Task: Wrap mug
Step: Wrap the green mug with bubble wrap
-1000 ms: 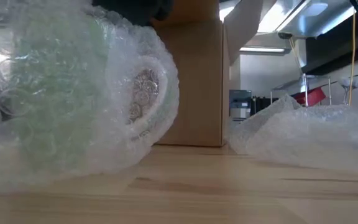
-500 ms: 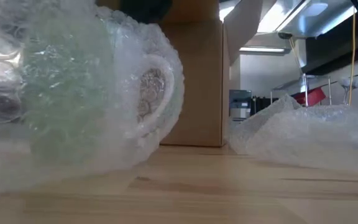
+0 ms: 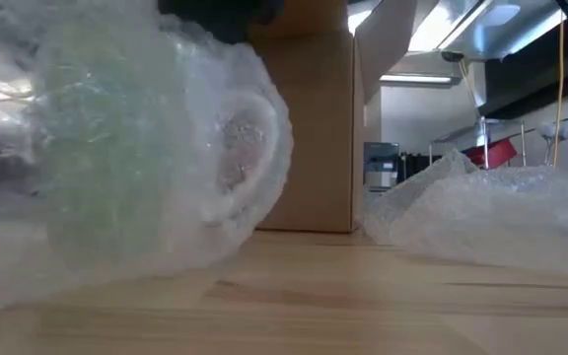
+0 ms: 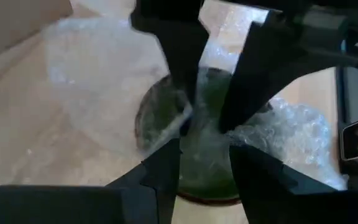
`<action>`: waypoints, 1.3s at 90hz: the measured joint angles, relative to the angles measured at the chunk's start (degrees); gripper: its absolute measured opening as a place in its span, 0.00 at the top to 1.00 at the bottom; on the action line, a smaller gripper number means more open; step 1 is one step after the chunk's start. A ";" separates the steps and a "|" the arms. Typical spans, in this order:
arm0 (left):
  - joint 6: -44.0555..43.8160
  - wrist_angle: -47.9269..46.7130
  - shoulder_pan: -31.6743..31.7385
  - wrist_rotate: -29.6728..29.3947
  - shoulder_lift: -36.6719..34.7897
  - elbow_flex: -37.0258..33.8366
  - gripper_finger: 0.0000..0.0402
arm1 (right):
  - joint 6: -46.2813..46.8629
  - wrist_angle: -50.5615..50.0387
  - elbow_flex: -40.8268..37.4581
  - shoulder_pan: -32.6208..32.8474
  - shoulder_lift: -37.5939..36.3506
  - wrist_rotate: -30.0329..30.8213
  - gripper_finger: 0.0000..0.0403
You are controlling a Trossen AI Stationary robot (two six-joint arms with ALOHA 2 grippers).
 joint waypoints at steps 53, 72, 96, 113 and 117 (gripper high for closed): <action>-8.85 -17.83 -0.47 -3.67 -3.31 4.94 0.69 | 0.40 1.67 -0.36 0.11 0.65 -1.29 0.73; -10.24 -15.02 1.05 -10.95 -3.17 1.94 0.69 | 0.44 1.77 -0.23 0.11 0.38 -1.28 0.73; -2.03 -0.96 2.38 -6.08 -2.35 -1.22 0.69 | 0.31 1.96 -0.18 0.18 0.21 -1.42 0.73; 2.79 2.73 0.66 -4.53 -2.34 -1.23 0.69 | 0.25 2.12 -0.14 0.00 0.08 -1.19 0.73; 2.72 2.38 0.57 -4.44 -2.12 -1.25 0.69 | 0.20 2.14 -0.13 0.00 0.08 -1.19 0.73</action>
